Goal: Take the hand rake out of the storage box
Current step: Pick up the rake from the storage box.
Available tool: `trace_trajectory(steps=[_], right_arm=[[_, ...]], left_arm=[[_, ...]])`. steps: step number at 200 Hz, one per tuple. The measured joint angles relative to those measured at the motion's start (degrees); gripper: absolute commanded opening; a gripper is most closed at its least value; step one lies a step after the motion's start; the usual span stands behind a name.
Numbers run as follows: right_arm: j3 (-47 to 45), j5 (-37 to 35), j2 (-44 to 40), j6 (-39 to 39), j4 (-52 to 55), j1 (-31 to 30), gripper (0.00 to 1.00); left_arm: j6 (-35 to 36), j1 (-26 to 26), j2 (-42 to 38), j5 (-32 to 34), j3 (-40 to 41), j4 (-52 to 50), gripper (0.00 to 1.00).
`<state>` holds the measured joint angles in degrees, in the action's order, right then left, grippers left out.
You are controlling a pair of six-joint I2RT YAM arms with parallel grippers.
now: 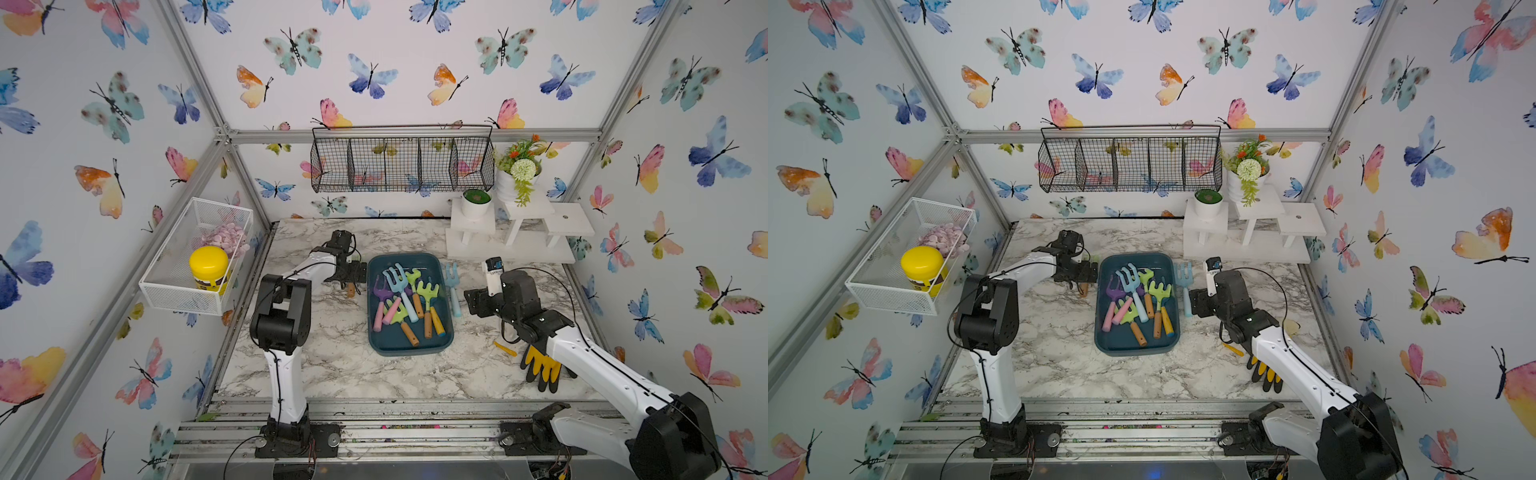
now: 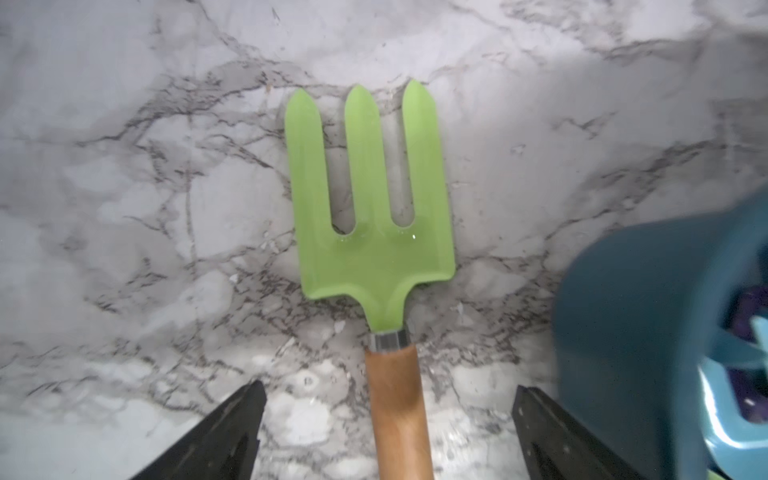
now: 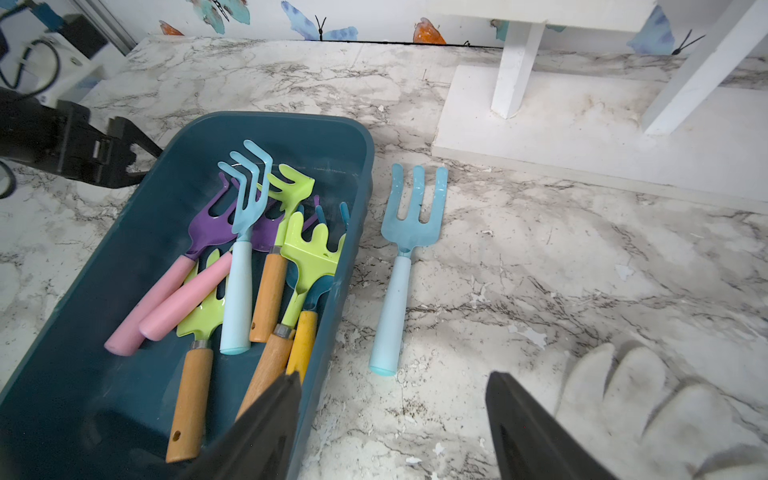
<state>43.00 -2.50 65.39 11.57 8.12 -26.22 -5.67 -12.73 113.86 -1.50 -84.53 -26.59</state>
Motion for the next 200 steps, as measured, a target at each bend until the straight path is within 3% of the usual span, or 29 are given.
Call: trace_trajectory(steps=[29,84,113,144,200], right_arm=[[-1.2,0.0,-1.0,0.5,0.0,0.0,0.76],[-2.5,0.0,-2.4,1.3,0.0,0.0,0.74],[-3.7,-0.4,-4.3,2.4,0.0,0.0,0.73],[-5.2,-2.0,-6.8,3.5,0.0,0.0,0.73],[-6.7,-5.5,-10.5,5.4,-1.1,0.0,0.72]], left_arm=[[-0.6,-1.7,-11.8,-0.8,4.4,-0.3,1.0],[-4.7,-10.5,-27.4,-4.7,11.7,1.9,0.87],[-11.0,-16.2,-28.6,-5.2,18.0,7.1,0.77],[-18.3,-17.9,-28.1,-6.5,24.2,13.3,0.73],[-24.9,-23.1,-22.5,-5.9,24.1,21.1,0.68]])
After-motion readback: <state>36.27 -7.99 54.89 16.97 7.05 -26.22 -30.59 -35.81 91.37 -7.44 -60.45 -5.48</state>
